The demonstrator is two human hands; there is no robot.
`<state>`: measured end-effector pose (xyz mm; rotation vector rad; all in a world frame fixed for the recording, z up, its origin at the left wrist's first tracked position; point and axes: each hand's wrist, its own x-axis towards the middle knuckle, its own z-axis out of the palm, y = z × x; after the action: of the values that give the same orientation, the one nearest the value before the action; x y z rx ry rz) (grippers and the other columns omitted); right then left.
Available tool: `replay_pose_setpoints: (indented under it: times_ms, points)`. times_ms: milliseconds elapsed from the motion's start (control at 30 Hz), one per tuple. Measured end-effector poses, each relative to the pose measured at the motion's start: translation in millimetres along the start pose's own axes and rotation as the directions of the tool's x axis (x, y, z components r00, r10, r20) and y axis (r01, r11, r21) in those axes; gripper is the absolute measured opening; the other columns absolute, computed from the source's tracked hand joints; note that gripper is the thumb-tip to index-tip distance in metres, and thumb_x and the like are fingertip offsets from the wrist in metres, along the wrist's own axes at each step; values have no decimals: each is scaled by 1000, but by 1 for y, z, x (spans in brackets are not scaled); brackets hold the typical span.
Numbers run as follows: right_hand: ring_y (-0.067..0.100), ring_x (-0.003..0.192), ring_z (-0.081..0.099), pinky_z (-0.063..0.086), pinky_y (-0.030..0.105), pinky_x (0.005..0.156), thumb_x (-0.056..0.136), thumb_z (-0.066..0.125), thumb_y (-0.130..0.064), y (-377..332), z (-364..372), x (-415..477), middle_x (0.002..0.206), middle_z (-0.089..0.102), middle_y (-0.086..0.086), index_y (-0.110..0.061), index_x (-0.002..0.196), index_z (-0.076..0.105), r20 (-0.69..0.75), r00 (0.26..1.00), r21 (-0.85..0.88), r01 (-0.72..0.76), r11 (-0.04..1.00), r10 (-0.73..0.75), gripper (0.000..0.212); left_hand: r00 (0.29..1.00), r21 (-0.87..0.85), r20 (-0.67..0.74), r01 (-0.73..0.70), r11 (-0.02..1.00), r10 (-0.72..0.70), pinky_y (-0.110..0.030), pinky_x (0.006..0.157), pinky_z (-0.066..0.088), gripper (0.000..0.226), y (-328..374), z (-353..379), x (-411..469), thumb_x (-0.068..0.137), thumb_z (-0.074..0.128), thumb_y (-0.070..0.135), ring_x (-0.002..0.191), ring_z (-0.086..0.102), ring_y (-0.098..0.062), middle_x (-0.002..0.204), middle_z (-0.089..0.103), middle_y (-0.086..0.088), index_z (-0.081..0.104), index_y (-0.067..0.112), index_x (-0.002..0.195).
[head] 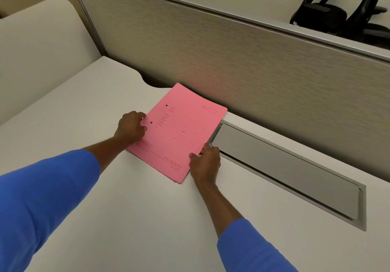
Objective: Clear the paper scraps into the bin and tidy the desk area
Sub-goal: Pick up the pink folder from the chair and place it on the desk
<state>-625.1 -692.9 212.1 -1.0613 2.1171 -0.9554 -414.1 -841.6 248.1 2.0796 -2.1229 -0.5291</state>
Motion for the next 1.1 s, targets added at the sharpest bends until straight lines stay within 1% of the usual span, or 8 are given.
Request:
replay_pose_setpoints:
  times_ms: [133, 233, 367, 467, 567, 733, 1000, 1100]
  points:
    - [27, 110, 68, 63, 42, 98, 94, 78, -15, 0, -1, 0, 123, 54, 11, -11, 124, 64, 2, 1000, -44, 3, 999, -3, 33, 998, 70, 16, -63, 996, 62, -50, 108, 50, 49, 1, 2, -6, 97, 71, 16, 130, 60, -39, 135, 67, -15, 64, 15, 145]
    - [25, 122, 58, 61, 42, 101, 96, 75, -25, 4, -3, -9, 132, 49, 11, -10, 135, 56, 23, 997, -190, 80, 979, -77, 46, 990, 117, 7, -144, 983, 144, -54, 105, 54, 45, 0, 4, -16, 99, 68, 23, 138, 54, -36, 148, 61, -10, 64, 19, 144]
    - [30, 154, 34, 45, 46, 119, 99, 66, -34, 18, -3, -30, 165, 35, 15, -12, 151, 48, 123, 963, -332, 267, 905, -239, 59, 975, 191, 76, -219, 957, 207, -56, 120, 43, 71, -7, 11, -27, 103, 59, 52, 159, 34, -32, 176, 29, -8, 42, 15, 161]
    - [32, 161, 25, 32, 50, 129, 104, 57, -37, 28, 0, -38, 173, 29, 15, -10, 157, 45, 210, 929, -411, 367, 834, -305, 61, 963, 203, 134, -259, 944, 236, -53, 129, 35, 85, -12, 18, -27, 102, 57, 58, 164, 24, -30, 180, 17, -6, 28, 11, 167]
    - [33, 163, 24, 28, 48, 129, 106, 51, -37, 35, 4, -37, 173, 28, 17, -7, 159, 40, 241, 910, -480, 414, 773, -337, 62, 961, 195, 153, -258, 946, 230, -54, 131, 31, 89, -9, 22, -26, 103, 56, 57, 166, 18, -31, 180, 12, -6, 21, 9, 169]
    - [34, 163, 24, 25, 49, 130, 107, 48, -38, 36, 9, -31, 173, 27, 18, -6, 161, 35, 267, 896, -526, 445, 725, -356, 64, 964, 204, 169, -238, 950, 206, -55, 130, 32, 89, -1, 20, -21, 104, 55, 55, 167, 15, -30, 181, 8, -5, 17, 10, 170]
    - [34, 164, 20, 20, 49, 132, 108, 49, -34, 32, 9, -31, 174, 23, 19, -5, 162, 31, 264, 903, -481, 428, 765, -339, 64, 966, 234, 140, -247, 940, 219, -54, 133, 25, 88, 5, 15, -25, 104, 55, 55, 167, 16, -34, 180, 10, -12, 18, 7, 169]
    - [37, 162, 24, 24, 50, 131, 109, 49, -33, 33, 4, -46, 174, 23, 21, -7, 163, 30, 247, 912, -444, 408, 798, -329, 63, 973, 191, 29, -229, 955, 227, -54, 130, 29, 77, 8, 9, -45, 105, 53, 54, 161, 30, -37, 174, 29, -17, 32, 6, 163]
